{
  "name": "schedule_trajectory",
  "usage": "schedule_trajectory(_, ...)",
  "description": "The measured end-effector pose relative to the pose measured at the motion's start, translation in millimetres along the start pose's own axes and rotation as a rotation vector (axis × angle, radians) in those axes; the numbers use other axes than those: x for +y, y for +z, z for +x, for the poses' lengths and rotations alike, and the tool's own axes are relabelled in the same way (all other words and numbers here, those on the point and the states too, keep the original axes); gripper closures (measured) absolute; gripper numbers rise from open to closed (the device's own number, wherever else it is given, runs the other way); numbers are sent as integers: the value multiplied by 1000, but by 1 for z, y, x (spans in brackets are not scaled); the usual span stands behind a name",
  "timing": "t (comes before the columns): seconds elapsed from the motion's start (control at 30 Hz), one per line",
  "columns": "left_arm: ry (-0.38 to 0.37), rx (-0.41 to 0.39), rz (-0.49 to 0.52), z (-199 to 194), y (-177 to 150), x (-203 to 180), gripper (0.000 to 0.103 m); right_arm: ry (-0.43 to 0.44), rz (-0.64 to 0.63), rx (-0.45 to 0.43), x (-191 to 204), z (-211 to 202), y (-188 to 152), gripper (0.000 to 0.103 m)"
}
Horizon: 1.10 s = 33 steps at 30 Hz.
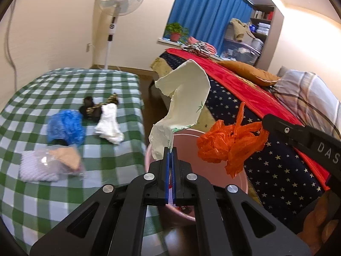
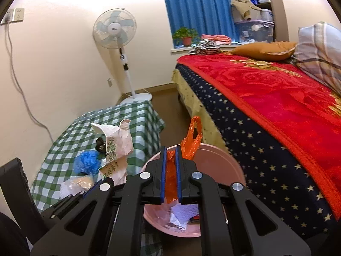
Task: Collect trash
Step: 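Carry the orange bag and cream bag with both tools over the pink bin, then open both tools to drop the orange and cream bags into the bin, then move the left tool to the white foam net while the right tool approaches the clear bag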
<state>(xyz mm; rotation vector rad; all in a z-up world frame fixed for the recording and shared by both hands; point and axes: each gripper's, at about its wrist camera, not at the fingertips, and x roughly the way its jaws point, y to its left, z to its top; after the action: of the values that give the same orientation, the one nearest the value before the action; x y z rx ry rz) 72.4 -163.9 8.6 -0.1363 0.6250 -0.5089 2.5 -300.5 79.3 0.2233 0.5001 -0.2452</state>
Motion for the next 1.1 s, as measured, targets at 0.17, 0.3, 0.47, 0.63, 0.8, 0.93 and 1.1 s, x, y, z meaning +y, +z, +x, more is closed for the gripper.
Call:
schedule_trajectory(0.17,-23,16,11,13,0,-6,102,-38,28,1,-12,1,2,95)
schedule_trajectory(0.3,-35,32,19,24,-2,-10,102,-51,35,5,-15,2,0,95)
schedule_trajectory(0.47,-44,46,24,34,-1,-13,102,-63,49,12,-21,8,1,95)
schedule_trajectory(0.63,-44,57,28,41,-2,-16,102,-70,55,17,-23,13,1,95)
schedule_trajectory(0.8,-57,92,29,50,-4,-17,98,-72,84,32,-28,19,1,91)
schedule_trajectory(0.93,-32,130,36,57,-13,-14,80,-117,139,41,-41,22,0,56)
schedule_trajectory(1.1,-29,126,30,49,-11,-9,80,-118,159,34,-43,20,0,56)
